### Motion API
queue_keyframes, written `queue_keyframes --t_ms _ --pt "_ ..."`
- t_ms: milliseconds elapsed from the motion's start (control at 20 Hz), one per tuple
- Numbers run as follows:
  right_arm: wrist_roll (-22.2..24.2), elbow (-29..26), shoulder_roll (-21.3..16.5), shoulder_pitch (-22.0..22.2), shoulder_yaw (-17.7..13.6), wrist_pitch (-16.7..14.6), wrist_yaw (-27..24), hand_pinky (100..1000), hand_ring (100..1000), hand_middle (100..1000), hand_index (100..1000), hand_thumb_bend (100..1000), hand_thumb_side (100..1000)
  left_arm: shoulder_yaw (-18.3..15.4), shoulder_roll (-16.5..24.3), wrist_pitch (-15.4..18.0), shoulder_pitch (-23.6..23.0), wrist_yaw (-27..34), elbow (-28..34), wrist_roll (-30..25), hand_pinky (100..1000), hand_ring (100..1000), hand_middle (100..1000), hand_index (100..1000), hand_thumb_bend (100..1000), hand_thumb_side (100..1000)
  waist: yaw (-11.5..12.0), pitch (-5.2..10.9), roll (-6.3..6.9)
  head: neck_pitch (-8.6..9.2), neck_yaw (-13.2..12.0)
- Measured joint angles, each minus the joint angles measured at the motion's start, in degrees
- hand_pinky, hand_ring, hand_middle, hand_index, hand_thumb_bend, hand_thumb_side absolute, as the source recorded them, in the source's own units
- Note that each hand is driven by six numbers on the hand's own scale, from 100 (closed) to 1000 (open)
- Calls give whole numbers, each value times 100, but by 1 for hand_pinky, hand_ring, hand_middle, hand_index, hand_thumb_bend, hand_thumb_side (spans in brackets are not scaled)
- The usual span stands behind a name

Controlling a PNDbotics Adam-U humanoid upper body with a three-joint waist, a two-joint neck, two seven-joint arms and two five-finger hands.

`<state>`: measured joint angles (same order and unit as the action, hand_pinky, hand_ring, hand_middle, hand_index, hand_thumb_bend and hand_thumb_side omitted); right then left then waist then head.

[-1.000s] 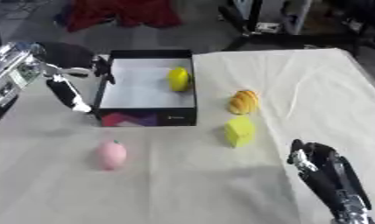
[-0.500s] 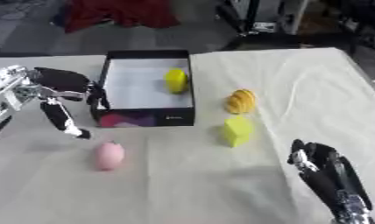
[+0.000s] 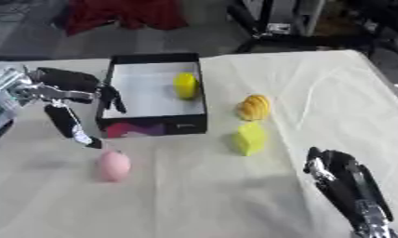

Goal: Pick up objects on the table and place them in the box.

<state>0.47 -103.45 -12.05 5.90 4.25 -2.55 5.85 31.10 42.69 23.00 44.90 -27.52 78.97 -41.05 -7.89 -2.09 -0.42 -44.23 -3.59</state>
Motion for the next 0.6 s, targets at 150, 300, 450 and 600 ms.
queue_keyframes --t_ms 150,300,450,600 --pt "0 0 -29 1 0 0 0 705 514 429 453 100 564 64 235 -138 -20 261 394 -138 756 690 739 853 507 415 -2 0 17 0 14" --pt "3 0 -38 -2 1 -3 0 705 513 429 453 100 562 372 344 -197 -149 522 605 -197 748 681 728 843 492 393 -44 0 38 0 14" --pt "4 0 -40 -8 1 -3 0 705 514 429 454 100 566 745 373 -244 -213 792 623 -244 744 677 723 838 464 373 -50 0 39 0 15" --pt "7 0 -41 -13 1 -5 0 705 513 429 453 100 565 972 409 -309 -279 982 635 -309 750 685 732 843 446 369 -60 0 58 0 19"
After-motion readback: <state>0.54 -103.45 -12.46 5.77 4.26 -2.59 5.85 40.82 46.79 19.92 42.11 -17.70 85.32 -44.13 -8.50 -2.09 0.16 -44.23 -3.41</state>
